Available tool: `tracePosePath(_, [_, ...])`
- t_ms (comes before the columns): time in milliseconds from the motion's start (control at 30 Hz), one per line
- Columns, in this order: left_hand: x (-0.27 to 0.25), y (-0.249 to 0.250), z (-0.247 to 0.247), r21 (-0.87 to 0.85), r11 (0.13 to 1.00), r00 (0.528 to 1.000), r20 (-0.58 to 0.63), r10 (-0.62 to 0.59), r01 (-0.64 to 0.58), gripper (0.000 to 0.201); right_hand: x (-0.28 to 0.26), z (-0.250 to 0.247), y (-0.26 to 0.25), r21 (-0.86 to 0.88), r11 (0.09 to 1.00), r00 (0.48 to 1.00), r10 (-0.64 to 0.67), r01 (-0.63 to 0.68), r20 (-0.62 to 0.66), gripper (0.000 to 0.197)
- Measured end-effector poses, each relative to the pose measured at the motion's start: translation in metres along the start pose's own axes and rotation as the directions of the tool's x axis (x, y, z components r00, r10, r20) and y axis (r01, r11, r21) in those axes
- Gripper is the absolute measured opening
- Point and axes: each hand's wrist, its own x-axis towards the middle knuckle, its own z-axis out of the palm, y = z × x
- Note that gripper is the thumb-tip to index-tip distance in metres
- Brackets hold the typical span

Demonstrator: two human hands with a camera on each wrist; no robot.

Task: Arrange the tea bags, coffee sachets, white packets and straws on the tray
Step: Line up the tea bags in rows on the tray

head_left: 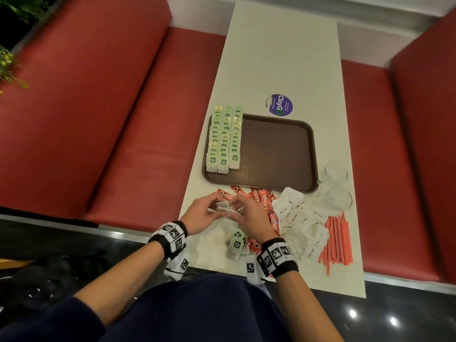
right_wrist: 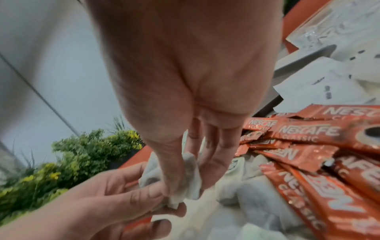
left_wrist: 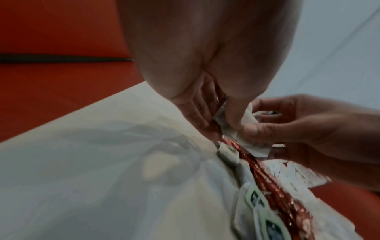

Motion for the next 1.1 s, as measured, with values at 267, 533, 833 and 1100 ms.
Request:
tracePosePath(267, [-0.011, 0.019, -0.016, -0.459, 0.883, 0.994, -0.005, -0.114, 0.099, 0.017, 0.001, -0.019, -0.019, 0.363, 0.931, 1.000, -0.030, 0.029, -0.003, 0.043])
tracePosePath(533, [0.006, 0.030, -0.025, -0.631, 0.761, 0.974, -0.035, -0.222, 0.151, 0.022, 0.009, -0.028, -0.023, 0.316, 0.920, 0.972, -0.217, 0.233, -0.086, 0.031])
tracePosePath(833, [0.024, 0.039, -0.036, -0.678, 0.723, 0.947, -0.131, -0.294, 0.131, 0.018, 0.044, -0.056, -0.022, 0.209, 0.955, 0.971, -0.180, 0.211, -0.159, 0.009])
tracePosePath(1100, [0.032, 0.034, -0.050, -0.621, 0.778, 0.951, -0.176, -0.254, 0.093, 0.020, 0.111, -0.076, -0.004, -0.018, 0.994, 0.981, -0.111, 0.109, -0.157, 0.019])
